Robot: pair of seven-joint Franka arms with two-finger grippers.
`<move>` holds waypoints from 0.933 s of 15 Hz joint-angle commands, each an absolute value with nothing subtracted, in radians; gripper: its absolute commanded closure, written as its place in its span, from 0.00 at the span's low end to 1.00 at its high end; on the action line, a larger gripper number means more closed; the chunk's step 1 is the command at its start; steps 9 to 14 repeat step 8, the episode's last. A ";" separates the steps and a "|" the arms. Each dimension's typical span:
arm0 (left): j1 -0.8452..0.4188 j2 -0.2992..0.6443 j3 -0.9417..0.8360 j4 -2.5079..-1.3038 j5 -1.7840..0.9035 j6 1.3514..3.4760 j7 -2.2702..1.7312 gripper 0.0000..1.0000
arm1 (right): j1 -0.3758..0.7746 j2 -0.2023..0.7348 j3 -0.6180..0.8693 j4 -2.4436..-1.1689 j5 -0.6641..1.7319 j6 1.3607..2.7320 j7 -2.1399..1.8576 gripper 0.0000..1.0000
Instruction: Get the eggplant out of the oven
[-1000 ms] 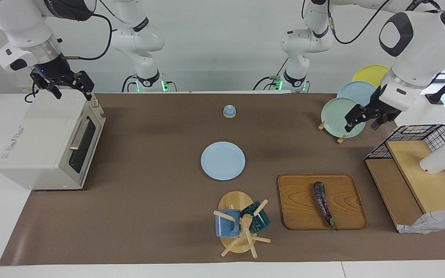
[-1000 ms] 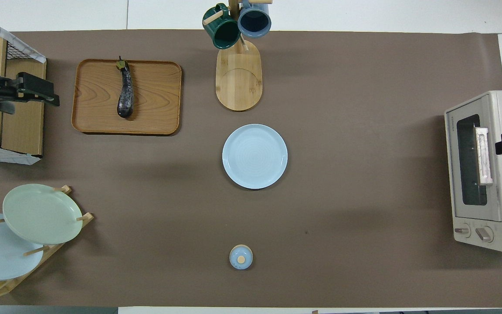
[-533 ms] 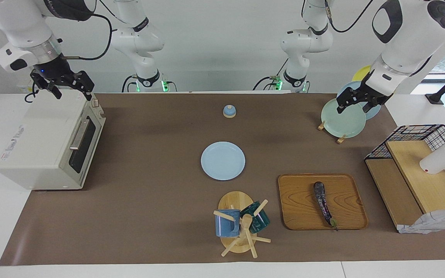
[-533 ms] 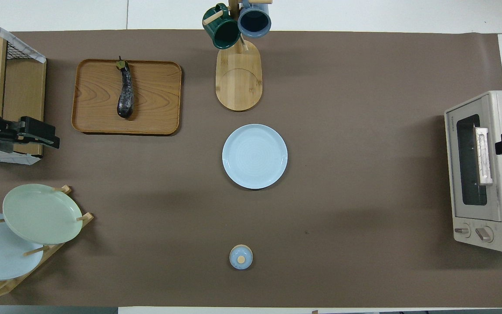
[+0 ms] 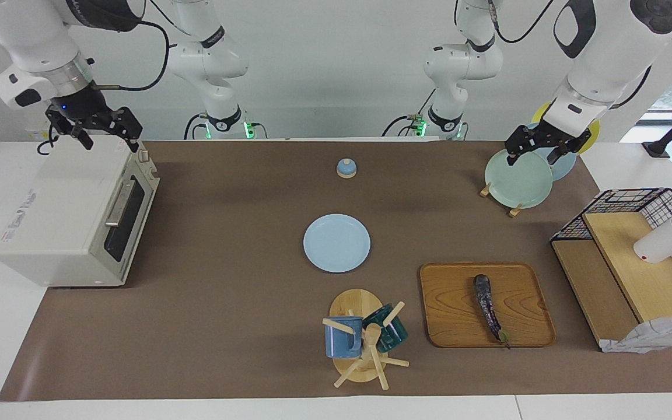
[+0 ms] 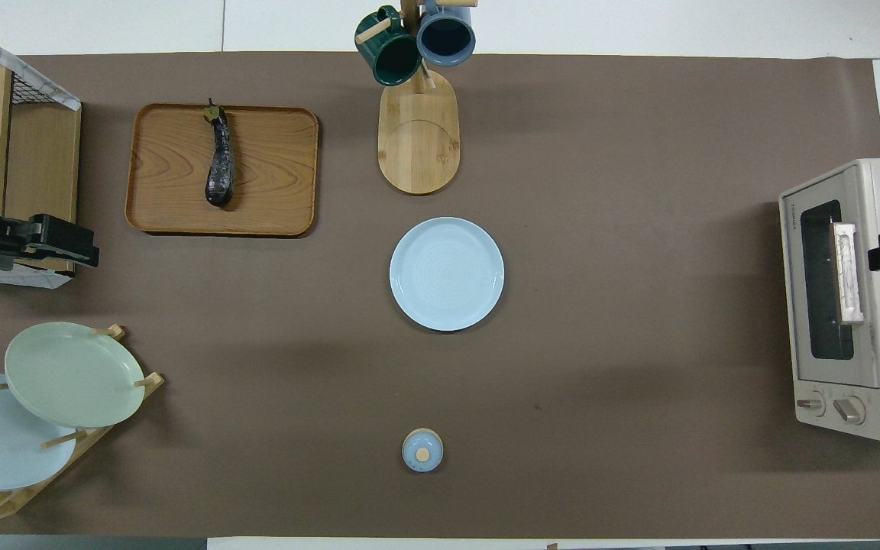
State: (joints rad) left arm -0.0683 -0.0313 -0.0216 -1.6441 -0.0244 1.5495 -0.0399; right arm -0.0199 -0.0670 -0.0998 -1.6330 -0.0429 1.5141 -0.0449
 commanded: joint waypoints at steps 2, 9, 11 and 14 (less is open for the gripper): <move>-0.064 -0.026 -0.025 -1.624 -0.006 1.543 -0.038 0.00 | -0.031 -0.080 -0.094 -1.644 -0.037 1.503 -0.069 0.00; -0.057 -0.026 -0.026 -1.629 -0.008 1.557 -0.031 0.00 | -0.031 -0.080 -0.094 -1.644 -0.037 1.503 -0.069 0.00; -0.057 -0.026 -0.026 -1.629 -0.008 1.557 -0.031 0.00 | -0.031 -0.080 -0.094 -1.644 -0.037 1.503 -0.069 0.00; -0.057 -0.026 -0.026 -1.629 -0.008 1.557 -0.031 0.00 | -0.031 -0.080 -0.094 -1.644 -0.037 1.503 -0.069 0.00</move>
